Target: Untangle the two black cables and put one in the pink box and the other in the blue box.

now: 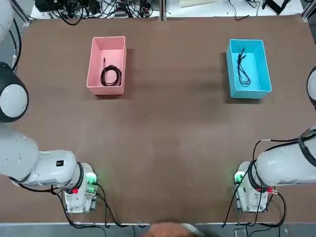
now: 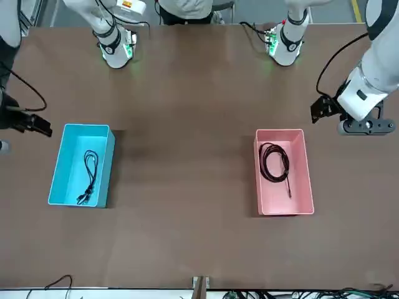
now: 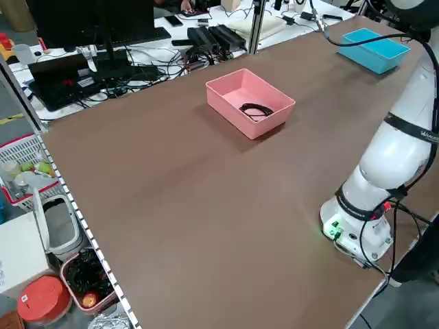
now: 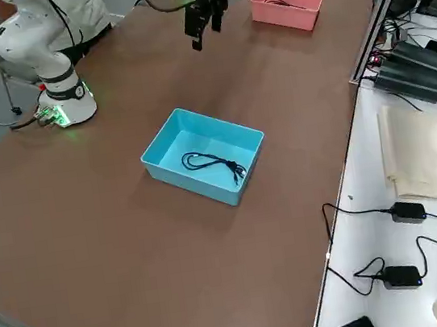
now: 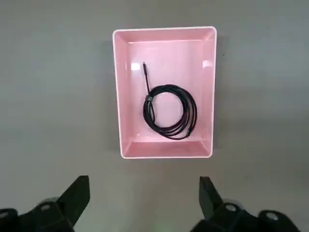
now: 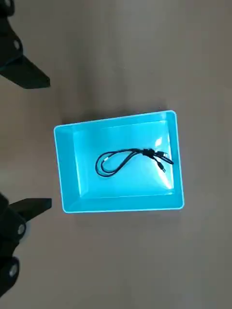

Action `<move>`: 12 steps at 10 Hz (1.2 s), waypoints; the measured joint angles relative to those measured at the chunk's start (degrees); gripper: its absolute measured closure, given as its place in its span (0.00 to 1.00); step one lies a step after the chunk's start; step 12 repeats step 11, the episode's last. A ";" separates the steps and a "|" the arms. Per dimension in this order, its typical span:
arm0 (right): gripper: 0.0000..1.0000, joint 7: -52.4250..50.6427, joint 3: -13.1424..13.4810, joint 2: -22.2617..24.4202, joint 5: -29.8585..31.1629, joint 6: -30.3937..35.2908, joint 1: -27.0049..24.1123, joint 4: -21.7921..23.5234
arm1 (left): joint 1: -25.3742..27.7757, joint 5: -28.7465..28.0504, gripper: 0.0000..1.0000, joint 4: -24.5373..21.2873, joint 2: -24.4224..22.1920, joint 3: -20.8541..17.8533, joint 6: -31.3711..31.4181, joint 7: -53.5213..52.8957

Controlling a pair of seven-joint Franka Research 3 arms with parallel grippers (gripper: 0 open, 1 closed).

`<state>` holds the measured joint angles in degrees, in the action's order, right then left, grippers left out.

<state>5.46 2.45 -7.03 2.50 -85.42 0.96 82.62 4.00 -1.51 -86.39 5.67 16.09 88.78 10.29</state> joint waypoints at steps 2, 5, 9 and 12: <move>0.00 -1.20 0.03 1.85 -0.06 2.17 0.00 -0.21 | 0.30 0.08 0.00 0.00 0.93 -0.15 0.13 0.00; 0.00 -3.97 0.23 4.78 -0.21 3.98 -0.01 -0.14 | 0.29 0.08 0.00 0.08 1.30 -0.15 0.21 0.00; 0.00 -4.52 0.28 5.46 -0.22 3.74 -0.01 0.82 | 0.40 0.08 0.00 0.14 1.30 -0.22 0.21 -0.01; 0.00 -4.69 0.28 5.77 -0.23 1.30 -0.01 2.62 | 0.41 0.08 0.00 0.28 1.29 -0.49 0.21 -0.01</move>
